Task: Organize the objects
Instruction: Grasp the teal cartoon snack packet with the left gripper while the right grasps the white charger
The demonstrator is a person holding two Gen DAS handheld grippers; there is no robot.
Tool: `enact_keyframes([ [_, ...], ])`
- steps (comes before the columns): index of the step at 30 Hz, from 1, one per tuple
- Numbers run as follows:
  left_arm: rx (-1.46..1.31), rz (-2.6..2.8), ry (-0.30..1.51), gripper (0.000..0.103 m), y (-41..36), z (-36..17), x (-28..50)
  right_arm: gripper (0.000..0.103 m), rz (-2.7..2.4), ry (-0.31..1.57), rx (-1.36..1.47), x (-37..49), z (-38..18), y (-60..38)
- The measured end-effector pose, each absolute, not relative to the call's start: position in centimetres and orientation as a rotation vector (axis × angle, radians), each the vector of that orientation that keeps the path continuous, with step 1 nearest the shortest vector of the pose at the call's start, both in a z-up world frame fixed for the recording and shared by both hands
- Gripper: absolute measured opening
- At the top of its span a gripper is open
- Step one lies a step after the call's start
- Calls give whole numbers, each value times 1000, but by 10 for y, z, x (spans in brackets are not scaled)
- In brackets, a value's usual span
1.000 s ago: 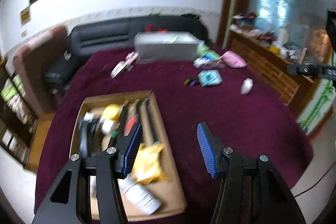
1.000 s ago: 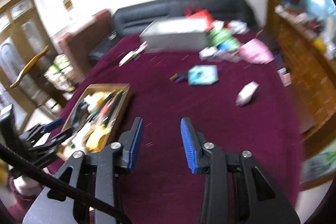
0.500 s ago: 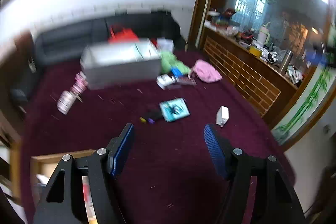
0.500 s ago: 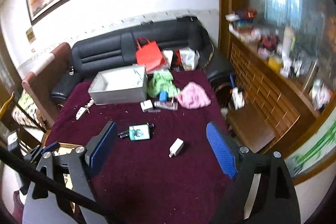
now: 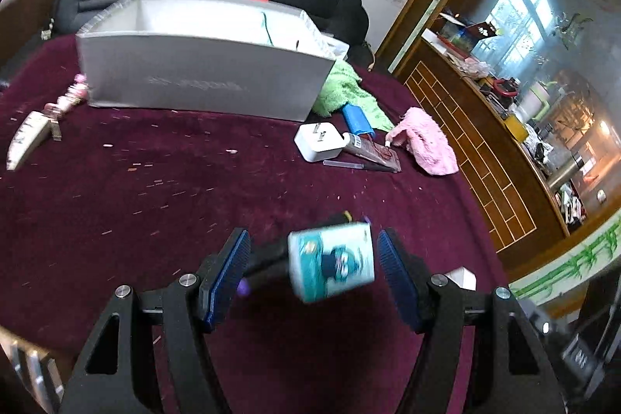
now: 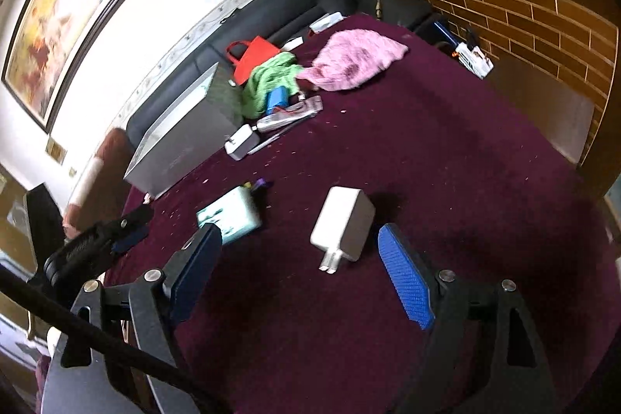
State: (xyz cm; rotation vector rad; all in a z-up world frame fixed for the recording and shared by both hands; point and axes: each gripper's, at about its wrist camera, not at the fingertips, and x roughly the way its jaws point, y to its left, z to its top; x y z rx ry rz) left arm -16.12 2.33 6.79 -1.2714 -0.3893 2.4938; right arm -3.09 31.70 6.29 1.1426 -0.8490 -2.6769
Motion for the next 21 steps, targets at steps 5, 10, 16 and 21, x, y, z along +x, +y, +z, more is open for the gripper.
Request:
enact_keyframes([
  [5, -1342, 2479, -291, 62, 56, 39, -191, 83, -2696, -890, 1083, -35, 55, 334],
  [10, -1398, 2249, -281, 62, 84, 24, -185, 83, -2682, -914, 1069, -40, 44, 340],
  [16, -1335, 2117, -216, 62, 99, 43, -143, 83, -2626, -998, 1096, -40, 30, 351],
  [21, -1332, 2224, -118, 62, 112, 34, -136, 83, -2632, -1007, 1105, -40, 25, 354],
])
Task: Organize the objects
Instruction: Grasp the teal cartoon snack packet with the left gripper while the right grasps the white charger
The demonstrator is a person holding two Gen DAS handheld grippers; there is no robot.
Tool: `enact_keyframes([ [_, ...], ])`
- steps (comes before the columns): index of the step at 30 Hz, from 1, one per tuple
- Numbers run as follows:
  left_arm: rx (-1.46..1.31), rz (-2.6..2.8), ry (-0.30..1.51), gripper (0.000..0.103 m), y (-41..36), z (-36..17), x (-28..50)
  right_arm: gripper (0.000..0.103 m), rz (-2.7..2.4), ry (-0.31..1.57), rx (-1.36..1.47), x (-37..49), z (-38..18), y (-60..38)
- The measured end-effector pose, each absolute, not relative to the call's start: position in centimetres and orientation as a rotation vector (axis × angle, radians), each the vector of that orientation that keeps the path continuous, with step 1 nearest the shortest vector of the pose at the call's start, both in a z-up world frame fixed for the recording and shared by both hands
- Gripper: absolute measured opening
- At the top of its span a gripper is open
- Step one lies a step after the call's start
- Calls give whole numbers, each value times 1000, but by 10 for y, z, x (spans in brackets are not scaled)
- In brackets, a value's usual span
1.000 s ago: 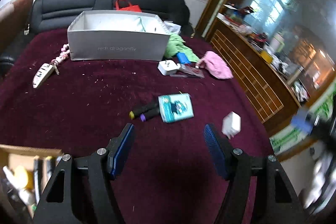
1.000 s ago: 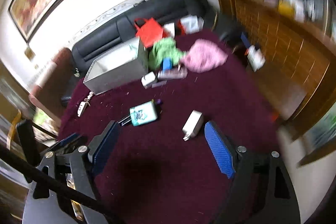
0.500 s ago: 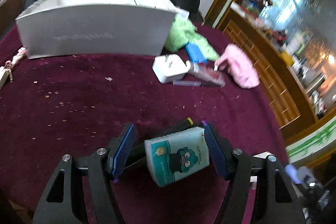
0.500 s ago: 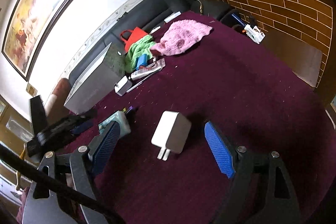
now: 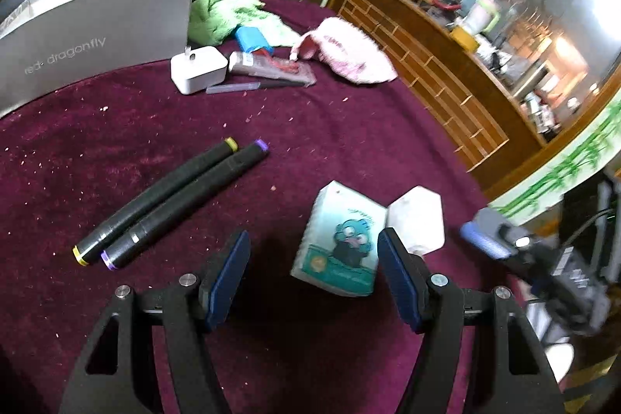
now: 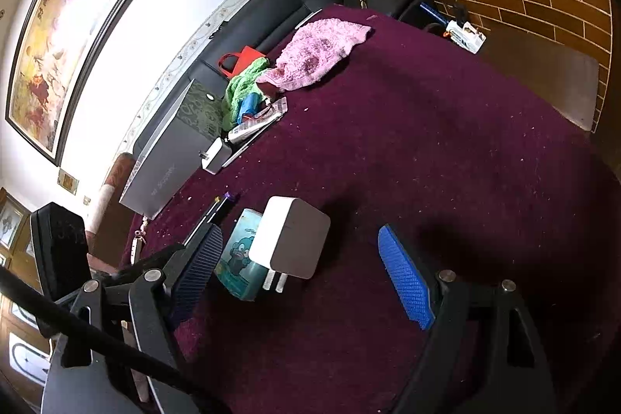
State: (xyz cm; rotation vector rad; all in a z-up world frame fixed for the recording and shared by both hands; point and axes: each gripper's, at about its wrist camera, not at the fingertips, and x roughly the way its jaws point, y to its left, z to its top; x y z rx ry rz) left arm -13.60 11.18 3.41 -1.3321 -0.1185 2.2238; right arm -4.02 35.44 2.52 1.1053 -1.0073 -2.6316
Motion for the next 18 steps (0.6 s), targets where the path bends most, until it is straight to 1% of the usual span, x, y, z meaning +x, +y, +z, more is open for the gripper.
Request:
enact_keyframes([
  [8, -1323, 2259, -8, 62, 141, 8, -130, 83, -2645, -1002, 1111, -40, 23, 357],
  [17, -1209, 2351, 308, 62, 177, 4, -113, 83, -2647, -987, 1121, -42, 21, 356],
  [18, -1202, 2353, 336, 60, 179, 4, -111, 83, -2649, -985, 1123, -42, 21, 356],
])
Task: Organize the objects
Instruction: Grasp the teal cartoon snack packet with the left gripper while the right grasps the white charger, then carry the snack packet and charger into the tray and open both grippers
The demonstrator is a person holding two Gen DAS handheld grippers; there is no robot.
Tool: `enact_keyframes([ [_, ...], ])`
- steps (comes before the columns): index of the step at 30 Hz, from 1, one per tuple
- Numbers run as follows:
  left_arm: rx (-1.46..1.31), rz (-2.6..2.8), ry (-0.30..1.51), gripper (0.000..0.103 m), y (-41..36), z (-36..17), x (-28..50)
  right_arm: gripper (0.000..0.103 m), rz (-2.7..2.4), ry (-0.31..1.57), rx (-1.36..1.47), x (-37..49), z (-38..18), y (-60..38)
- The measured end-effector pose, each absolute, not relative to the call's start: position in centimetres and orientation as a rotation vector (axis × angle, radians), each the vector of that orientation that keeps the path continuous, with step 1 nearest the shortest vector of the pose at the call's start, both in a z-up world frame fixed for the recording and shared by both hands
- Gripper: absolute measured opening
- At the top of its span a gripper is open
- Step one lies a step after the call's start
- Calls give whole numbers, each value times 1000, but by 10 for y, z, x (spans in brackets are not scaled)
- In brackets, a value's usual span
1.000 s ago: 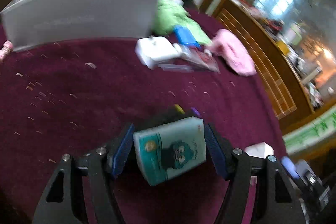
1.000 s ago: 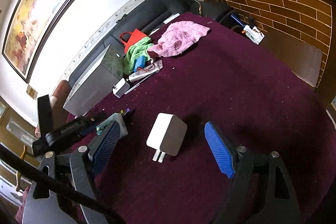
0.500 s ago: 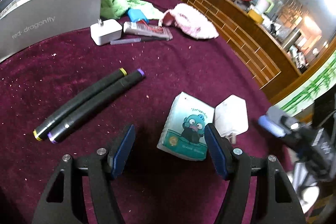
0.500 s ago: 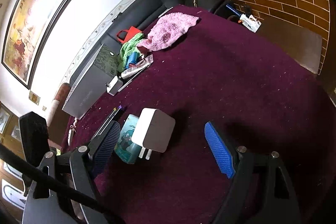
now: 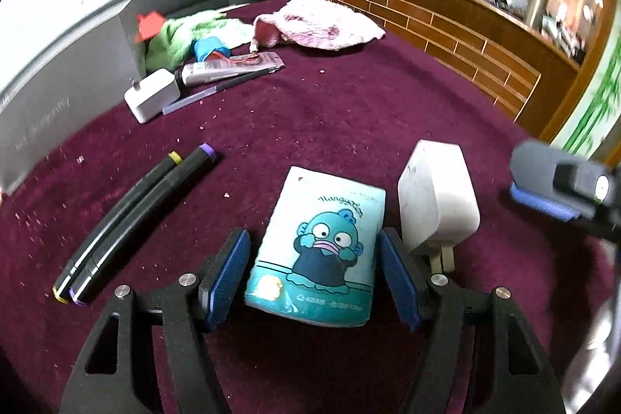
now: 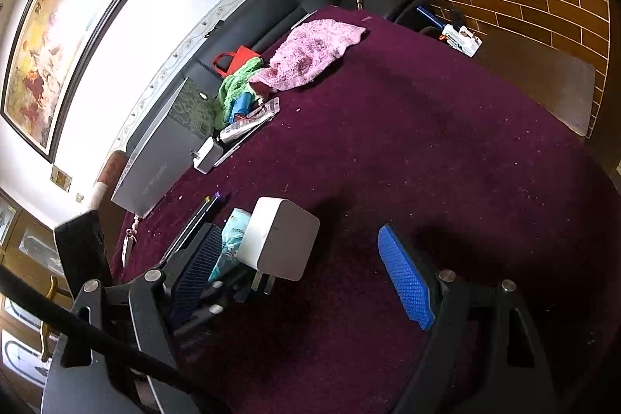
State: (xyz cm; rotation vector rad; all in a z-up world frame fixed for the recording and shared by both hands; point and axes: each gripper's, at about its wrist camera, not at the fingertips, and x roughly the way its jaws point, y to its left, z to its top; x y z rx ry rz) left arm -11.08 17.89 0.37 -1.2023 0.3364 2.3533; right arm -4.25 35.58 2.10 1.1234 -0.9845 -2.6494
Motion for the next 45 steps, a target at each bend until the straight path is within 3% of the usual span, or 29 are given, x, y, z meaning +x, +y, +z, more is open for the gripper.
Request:
enact_keyframes([
  [1, -1193, 2348, 348, 46, 179, 5, -109, 83, -2652, -983, 1125, -43, 21, 355],
  [3, -1198, 2328, 324, 41, 176, 8, -107, 83, -2656, -978, 1129, -43, 20, 355],
  [17, -1175, 2432, 116, 40, 101, 57, -40, 83, -2634, -1007, 1176, -46, 24, 349],
  [23, -1142, 2461, 77, 40, 74, 66, 2, 83, -2670, -863, 1369, -67, 29, 323],
  [29, -1145, 2477, 39, 40, 45, 64, 26, 54, -2689, -748, 1569, -90, 15, 308],
  [34, -1151, 2488, -11, 40, 22, 62, 35, 20, -2700, -683, 1640, -94, 13, 298],
  [45, -1104, 2544, -115, 40, -25, 72, 62, 20, -2672, -712, 1574, -53, 44, 294],
])
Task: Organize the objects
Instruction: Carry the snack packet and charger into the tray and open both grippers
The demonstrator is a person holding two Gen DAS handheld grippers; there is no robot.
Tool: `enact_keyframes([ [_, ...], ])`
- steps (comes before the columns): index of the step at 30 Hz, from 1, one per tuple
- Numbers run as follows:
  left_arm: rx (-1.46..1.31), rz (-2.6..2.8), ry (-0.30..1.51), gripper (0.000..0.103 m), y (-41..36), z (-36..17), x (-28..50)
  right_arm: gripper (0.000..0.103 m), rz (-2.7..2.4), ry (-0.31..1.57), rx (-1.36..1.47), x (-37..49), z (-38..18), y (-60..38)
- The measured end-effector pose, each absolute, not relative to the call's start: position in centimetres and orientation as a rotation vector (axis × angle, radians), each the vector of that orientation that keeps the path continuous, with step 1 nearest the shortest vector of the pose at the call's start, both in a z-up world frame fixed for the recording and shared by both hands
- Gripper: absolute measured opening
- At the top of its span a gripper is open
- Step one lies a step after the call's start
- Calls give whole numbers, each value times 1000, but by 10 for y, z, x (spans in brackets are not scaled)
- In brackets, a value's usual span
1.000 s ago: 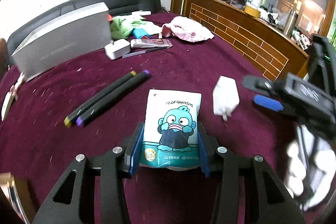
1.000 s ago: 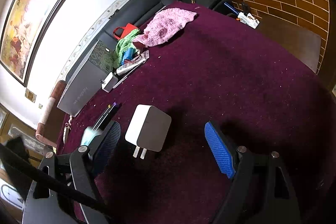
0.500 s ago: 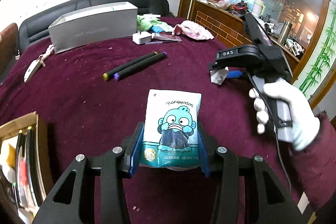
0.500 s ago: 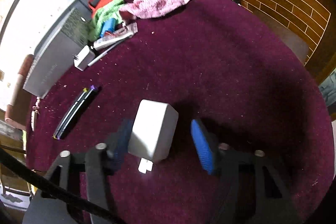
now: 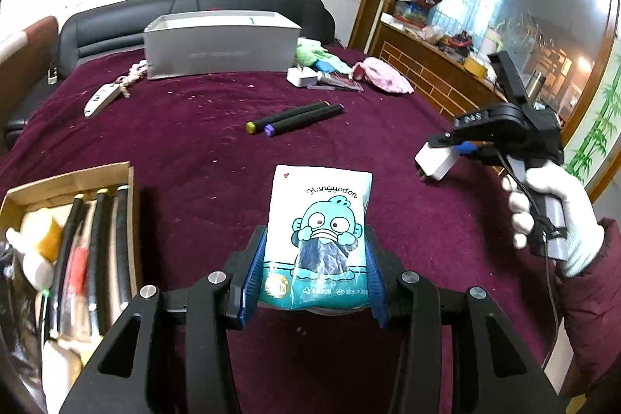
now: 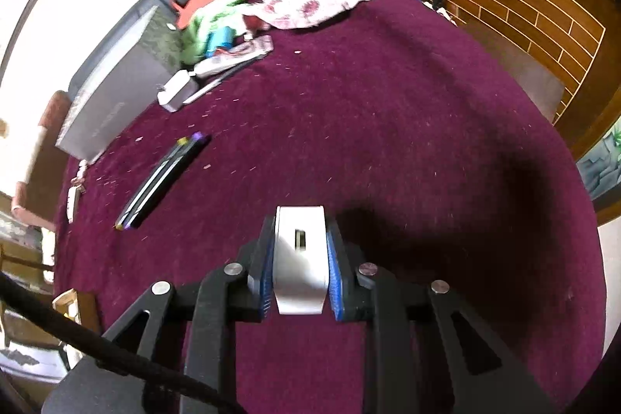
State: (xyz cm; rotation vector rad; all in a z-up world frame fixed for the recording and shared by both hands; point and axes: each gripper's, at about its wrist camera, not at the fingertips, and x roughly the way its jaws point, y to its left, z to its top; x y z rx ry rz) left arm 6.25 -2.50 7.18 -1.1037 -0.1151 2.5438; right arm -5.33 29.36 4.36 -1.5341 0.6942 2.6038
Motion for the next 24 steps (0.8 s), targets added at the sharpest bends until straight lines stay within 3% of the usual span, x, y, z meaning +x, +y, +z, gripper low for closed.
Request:
enact_keyframes([
  [13, -1022, 2676, -246, 40, -96, 91, 121, 20, 2789, 687, -1529, 8, 86, 234],
  [24, -1051, 2883, -389, 40, -193, 83, 148, 20, 3069, 617, -1652, 39, 125, 112],
])
